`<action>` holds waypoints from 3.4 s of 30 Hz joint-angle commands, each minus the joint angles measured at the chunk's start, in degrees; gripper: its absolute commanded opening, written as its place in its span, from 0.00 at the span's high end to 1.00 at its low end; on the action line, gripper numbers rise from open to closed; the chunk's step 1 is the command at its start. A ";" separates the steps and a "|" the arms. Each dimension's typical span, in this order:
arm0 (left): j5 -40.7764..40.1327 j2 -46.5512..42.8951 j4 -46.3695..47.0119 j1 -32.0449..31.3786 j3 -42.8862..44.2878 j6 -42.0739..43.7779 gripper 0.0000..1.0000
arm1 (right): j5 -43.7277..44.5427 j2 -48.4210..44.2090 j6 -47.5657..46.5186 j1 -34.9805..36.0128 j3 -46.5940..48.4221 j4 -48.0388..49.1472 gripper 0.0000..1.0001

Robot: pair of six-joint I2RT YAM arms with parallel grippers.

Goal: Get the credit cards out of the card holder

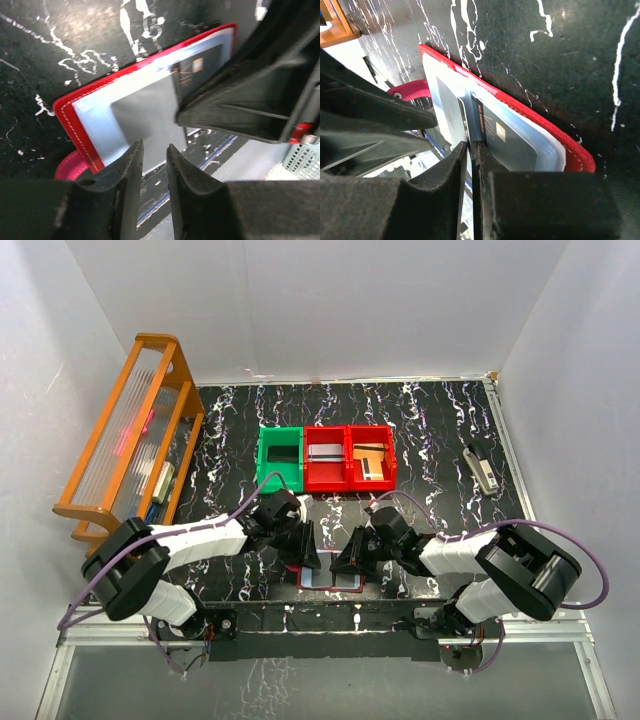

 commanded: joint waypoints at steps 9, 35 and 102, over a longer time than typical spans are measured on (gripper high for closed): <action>-1.57 4.53 -2.86 -0.59 -2.22 -0.51 0.87 | -0.55 -0.10 4.72 -0.07 -2.97 9.57 0.82; -3.55 4.62 -5.49 -0.65 -1.80 0.60 0.91 | 2.30 -7.08 4.89 -0.72 -5.58 5.94 1.00; -4.14 4.41 -10.17 -1.62 2.05 3.18 0.86 | 2.21 -7.20 -3.84 -2.15 1.08 -4.33 1.00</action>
